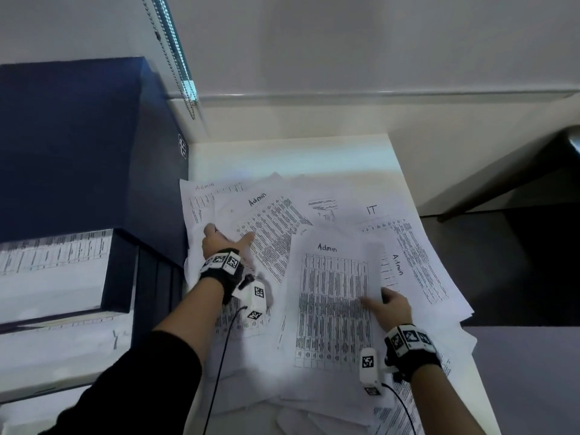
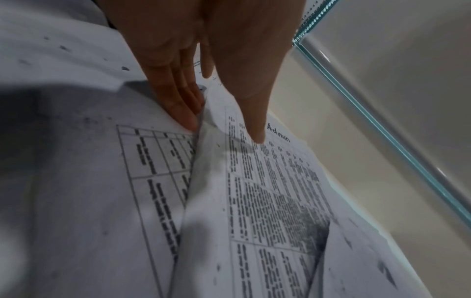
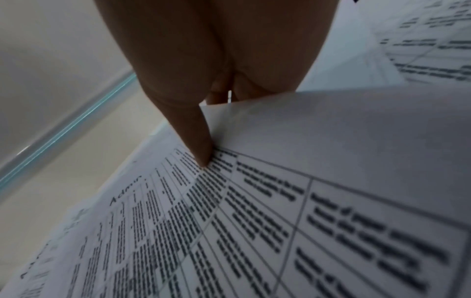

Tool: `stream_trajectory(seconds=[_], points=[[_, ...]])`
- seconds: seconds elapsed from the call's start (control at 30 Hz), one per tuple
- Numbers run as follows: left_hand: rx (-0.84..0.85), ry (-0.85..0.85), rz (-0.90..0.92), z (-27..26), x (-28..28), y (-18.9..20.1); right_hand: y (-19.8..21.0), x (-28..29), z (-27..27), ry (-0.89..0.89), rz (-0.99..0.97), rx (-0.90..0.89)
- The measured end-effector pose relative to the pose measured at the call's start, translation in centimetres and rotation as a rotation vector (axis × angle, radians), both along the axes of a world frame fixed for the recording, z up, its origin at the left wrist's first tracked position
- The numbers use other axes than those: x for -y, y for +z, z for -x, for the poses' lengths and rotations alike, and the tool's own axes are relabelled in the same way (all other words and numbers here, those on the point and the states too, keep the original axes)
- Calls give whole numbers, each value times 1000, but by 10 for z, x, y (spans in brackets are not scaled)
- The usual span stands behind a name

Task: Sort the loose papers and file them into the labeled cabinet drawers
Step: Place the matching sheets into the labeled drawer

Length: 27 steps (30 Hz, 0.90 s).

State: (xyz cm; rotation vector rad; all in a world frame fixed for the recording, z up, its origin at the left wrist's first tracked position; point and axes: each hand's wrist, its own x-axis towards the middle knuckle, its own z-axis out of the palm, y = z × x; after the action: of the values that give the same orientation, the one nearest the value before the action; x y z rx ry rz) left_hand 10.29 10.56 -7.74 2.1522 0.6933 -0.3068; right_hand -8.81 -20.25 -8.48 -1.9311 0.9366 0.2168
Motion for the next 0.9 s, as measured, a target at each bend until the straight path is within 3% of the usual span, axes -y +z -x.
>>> stream_trajectory(seconds=[0.13, 0.33, 0.5, 0.6, 0.7, 0.8, 0.9], points=[[3, -99, -41, -10, 10, -4, -10, 7, 6, 27, -50, 9], [164, 131, 254, 17, 18, -10, -16, 9, 5, 30, -40, 24], [197, -62, 164, 44, -12, -6, -16, 9, 9, 31, -33, 53], [210, -167, 132, 55, -37, 0, -6, 9, 11, -22, -145, 82], [134, -258, 176, 60, -58, 3, 11, 11, 12, -101, -308, 154], [6, -419, 114, 69, -66, -2, 36, 3, 8, -50, -349, 214], [-55, -449, 284, 88, -40, 25, 53, -14, 4, 38, -326, 222]])
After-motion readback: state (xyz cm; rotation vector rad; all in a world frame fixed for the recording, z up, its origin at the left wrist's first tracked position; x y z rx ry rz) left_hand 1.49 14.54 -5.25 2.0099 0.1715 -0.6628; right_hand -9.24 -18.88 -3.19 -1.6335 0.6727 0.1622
